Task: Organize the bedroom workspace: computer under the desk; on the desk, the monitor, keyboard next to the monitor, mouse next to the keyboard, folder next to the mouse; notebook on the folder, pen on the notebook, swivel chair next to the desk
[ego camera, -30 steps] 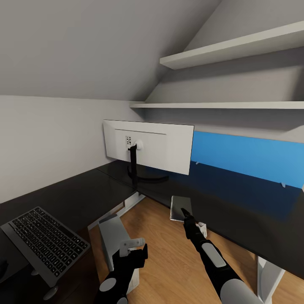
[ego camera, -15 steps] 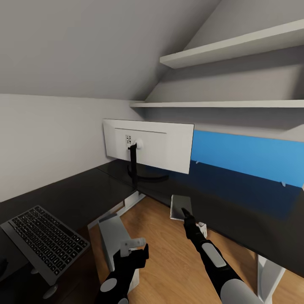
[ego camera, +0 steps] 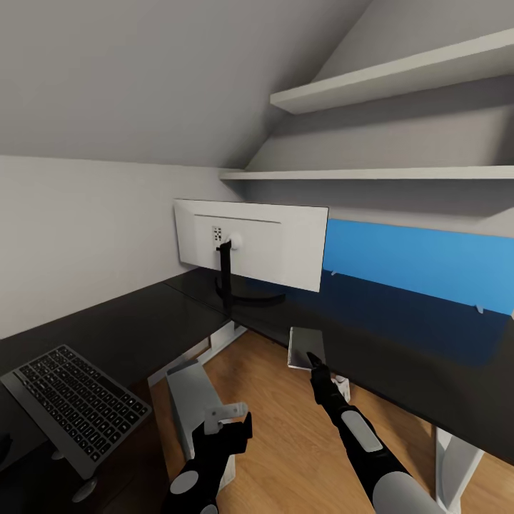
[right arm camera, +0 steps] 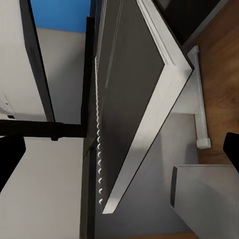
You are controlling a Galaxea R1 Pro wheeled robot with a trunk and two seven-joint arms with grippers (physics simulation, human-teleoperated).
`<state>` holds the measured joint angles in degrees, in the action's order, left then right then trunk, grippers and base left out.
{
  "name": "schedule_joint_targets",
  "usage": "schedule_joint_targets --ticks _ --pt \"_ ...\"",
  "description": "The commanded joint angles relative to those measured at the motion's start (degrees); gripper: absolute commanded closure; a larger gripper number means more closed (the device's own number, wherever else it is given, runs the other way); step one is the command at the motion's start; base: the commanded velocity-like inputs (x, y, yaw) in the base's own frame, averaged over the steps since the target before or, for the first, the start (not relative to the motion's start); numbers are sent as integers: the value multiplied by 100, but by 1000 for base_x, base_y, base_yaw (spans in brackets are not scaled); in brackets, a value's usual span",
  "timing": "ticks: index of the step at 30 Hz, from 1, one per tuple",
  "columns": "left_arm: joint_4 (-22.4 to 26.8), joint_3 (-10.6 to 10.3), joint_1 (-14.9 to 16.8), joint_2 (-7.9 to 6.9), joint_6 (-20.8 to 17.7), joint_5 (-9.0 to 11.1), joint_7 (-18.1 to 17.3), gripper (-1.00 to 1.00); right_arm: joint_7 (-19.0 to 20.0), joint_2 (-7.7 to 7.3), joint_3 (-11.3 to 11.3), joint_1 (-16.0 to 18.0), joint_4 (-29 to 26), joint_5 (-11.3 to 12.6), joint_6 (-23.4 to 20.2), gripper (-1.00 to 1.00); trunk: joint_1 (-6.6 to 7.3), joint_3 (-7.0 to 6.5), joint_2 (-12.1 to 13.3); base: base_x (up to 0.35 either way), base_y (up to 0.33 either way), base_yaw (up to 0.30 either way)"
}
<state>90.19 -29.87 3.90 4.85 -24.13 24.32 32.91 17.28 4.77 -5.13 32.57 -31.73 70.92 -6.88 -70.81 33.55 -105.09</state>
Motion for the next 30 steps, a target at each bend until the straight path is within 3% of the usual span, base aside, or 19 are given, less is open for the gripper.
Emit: schedule_joint_targets --ticks 1,5,30 --pt "7 -8 6 -1 -13 46 48 -100 21 7 -41 4 1 54 -59 -100 -21 24 -43 0 0 0" --pt "7 -9 6 -1 -13 46 48 -100 21 7 -41 4 1 54 -59 -100 -109 96 -204 0 0 0" --pt "-1 -10 6 -19 -21 47 48 -100 21 7 -41 4 1 54 -59 -100 -109 96 -204 9 0 0"
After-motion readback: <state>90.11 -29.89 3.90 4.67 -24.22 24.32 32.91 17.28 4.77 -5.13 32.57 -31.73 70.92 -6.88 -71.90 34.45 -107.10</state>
